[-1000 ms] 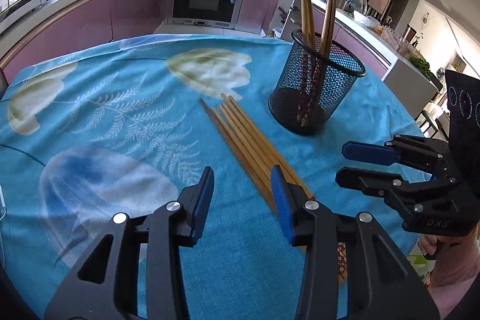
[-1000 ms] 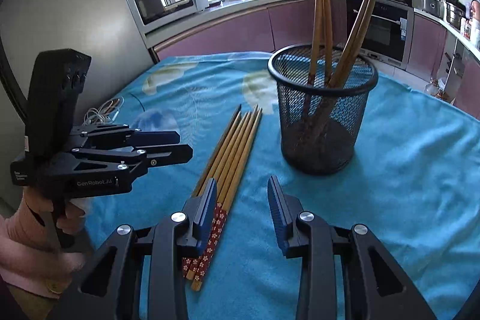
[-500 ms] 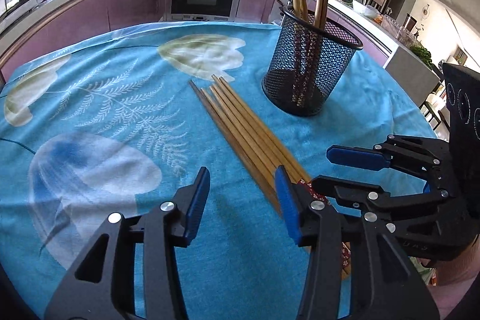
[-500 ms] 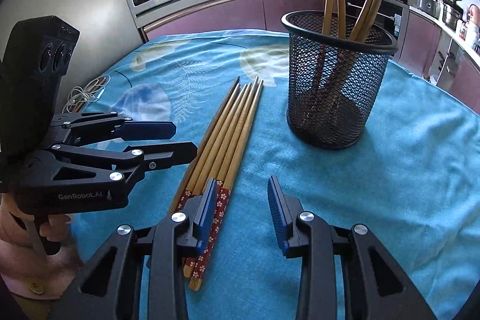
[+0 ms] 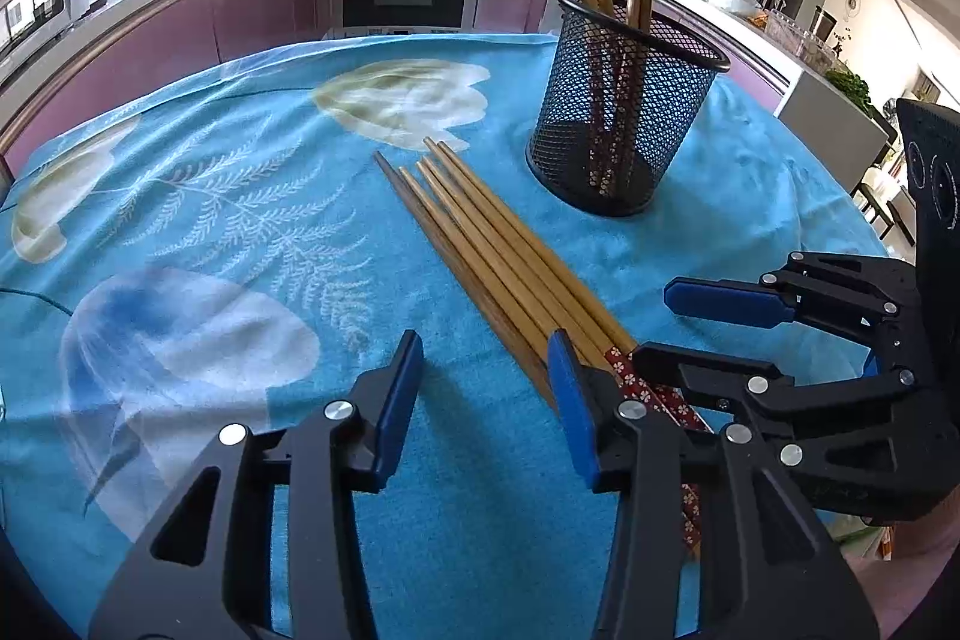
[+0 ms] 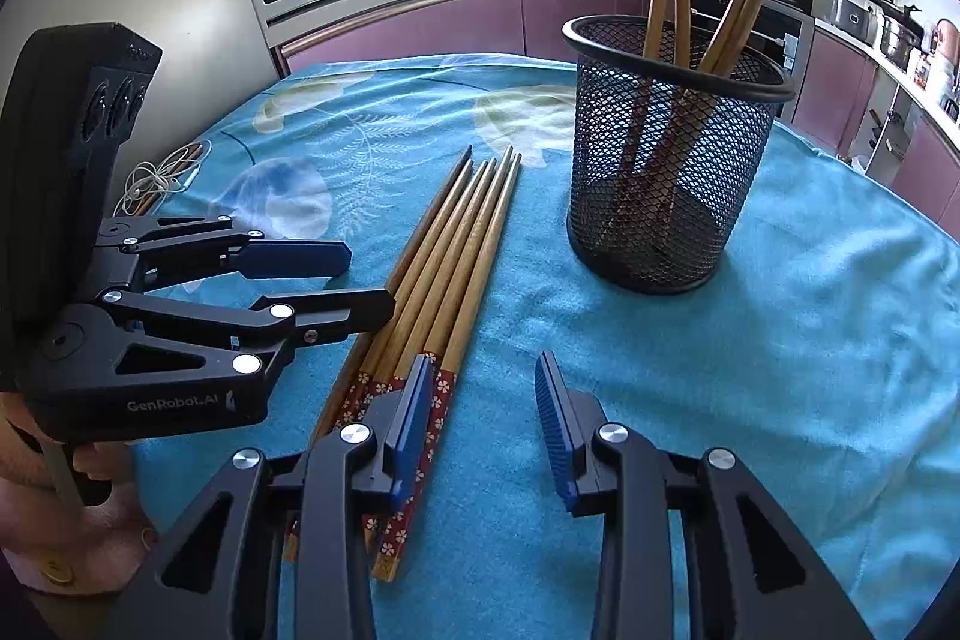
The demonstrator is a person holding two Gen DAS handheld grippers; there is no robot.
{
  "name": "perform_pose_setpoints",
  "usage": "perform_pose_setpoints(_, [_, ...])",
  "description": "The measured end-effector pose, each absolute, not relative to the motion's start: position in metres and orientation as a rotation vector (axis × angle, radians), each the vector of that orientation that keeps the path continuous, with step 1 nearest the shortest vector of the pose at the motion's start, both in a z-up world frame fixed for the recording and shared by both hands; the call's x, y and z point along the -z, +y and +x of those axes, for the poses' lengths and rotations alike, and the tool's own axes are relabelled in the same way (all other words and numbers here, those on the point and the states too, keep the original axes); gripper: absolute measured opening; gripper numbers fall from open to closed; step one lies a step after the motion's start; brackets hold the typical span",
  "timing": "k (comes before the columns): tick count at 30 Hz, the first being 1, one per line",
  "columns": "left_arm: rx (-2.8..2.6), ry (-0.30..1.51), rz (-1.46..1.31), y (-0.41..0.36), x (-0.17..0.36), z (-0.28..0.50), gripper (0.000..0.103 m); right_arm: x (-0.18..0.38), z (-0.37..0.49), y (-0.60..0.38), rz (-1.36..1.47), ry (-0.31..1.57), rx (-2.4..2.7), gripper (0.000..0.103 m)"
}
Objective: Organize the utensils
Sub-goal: 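Withdraw both tools and move them toward the remaining chopsticks, then grasp one chopstick with the right tool while the left tool grasps another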
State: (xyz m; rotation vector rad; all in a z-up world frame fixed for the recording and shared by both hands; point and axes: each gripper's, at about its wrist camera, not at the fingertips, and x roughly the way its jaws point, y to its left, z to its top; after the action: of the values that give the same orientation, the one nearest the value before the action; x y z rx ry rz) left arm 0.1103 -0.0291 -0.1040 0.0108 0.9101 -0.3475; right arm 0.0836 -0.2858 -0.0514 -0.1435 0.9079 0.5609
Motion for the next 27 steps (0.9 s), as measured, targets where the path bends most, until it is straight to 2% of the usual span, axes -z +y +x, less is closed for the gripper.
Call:
perform_pose_setpoints(7, [0.362,0.914,0.034,-0.025,0.105,0.109,0.036,0.054,0.086,-0.289,-0.148,0.922,-0.541,0.031])
perform_pose_setpoints(20, [0.34,0.928,0.012,-0.019,0.105,0.126,0.034,0.054,0.1,-0.275,-0.184,0.913,-0.533,0.031])
perform_pose_setpoints(27, [0.328,0.927,0.025,-0.021,0.106,0.138,0.031,0.054,0.116,-0.264,-0.201,0.906,-0.527,0.025])
